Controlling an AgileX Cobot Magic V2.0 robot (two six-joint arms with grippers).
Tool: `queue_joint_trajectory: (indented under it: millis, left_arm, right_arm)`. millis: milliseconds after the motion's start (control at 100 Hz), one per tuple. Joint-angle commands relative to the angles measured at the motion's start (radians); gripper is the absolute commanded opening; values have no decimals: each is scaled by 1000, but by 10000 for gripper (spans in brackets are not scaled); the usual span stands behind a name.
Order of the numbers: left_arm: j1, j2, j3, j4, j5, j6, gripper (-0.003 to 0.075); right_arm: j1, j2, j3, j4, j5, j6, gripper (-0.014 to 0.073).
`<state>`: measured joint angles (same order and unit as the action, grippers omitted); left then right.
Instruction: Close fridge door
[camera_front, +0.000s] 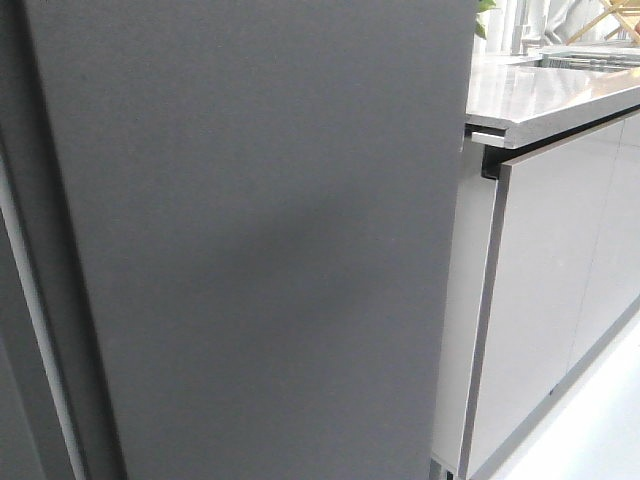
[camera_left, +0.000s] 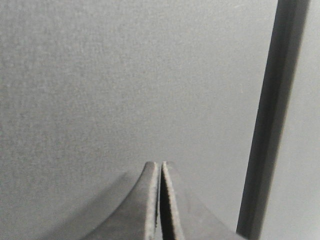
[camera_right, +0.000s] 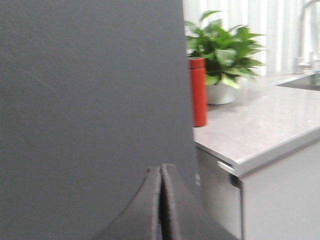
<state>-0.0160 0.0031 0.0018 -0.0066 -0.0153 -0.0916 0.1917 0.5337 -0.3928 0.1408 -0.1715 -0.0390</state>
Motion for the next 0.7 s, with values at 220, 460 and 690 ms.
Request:
queue_joint_trajectory:
  millis: [220, 460, 690]
  left_arm:
    - [-8, 19, 28, -2, -77, -4, -21]
    - [-8, 19, 28, -2, -77, -4, -21]
    - [-8, 19, 28, -2, -77, -4, -21]
  right_arm:
    - [-106, -307, 255, -14, -85, -11, -76]
    - [-160, -429, 373, -55, -52, -11, -76]
    - [-234, -504, 417, -78, 18, -11, -76]
